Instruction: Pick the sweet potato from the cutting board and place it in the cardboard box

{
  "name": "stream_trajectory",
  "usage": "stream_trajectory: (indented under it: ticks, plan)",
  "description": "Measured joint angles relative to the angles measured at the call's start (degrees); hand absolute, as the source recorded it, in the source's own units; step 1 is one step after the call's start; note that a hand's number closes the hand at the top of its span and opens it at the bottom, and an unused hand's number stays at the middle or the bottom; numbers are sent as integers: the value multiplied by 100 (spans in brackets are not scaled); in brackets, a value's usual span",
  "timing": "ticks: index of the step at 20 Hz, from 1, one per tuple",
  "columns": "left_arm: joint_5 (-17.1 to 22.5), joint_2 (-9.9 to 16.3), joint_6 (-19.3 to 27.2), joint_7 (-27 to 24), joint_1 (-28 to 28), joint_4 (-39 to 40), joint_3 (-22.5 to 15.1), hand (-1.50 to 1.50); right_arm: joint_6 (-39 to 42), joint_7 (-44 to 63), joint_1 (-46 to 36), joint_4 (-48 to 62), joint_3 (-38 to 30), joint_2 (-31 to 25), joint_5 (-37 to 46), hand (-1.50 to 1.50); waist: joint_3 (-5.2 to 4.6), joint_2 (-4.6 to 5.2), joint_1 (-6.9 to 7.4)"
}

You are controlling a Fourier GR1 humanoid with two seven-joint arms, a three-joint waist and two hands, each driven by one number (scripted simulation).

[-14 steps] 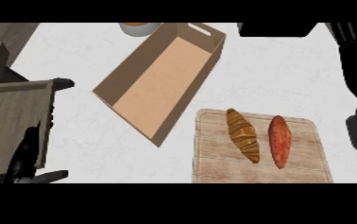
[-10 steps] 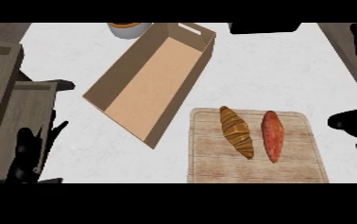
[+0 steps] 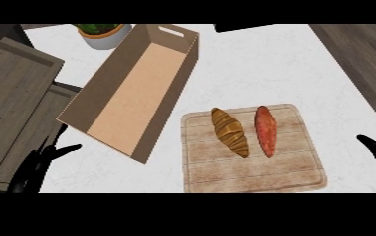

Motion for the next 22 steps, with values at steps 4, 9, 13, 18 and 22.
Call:
stream_trajectory:
  ticks: [4, 9, 13, 18, 22]
  plan:
    - [-57, -202, 492, -499, -110, 32, 203, 0, -168, -1092, 1189, -63, 94, 357, 678, -150, -72, 52, 194]
    - [-330, -159, 248, -753, -595, 15, -107, 0, -518, -1726, 2796, -463, 437, 949, 1487, -150, -66, 116, 423]
    - [-439, -164, 42, -883, -1012, 178, -227, 0, -722, -1585, 3999, -1294, 1010, 1449, 2147, -150, -67, 156, 661]
    - [-576, -252, -98, -948, -1290, 329, -367, 0, -1148, -813, 5101, -2146, 1832, 1704, 3148, -150, -65, 184, 904]
    - [-635, -308, -187, -949, -1450, 427, -404, 0, -1441, 172, 5653, -2751, 2454, 1772, 4094, -150, -62, 201, 1022]
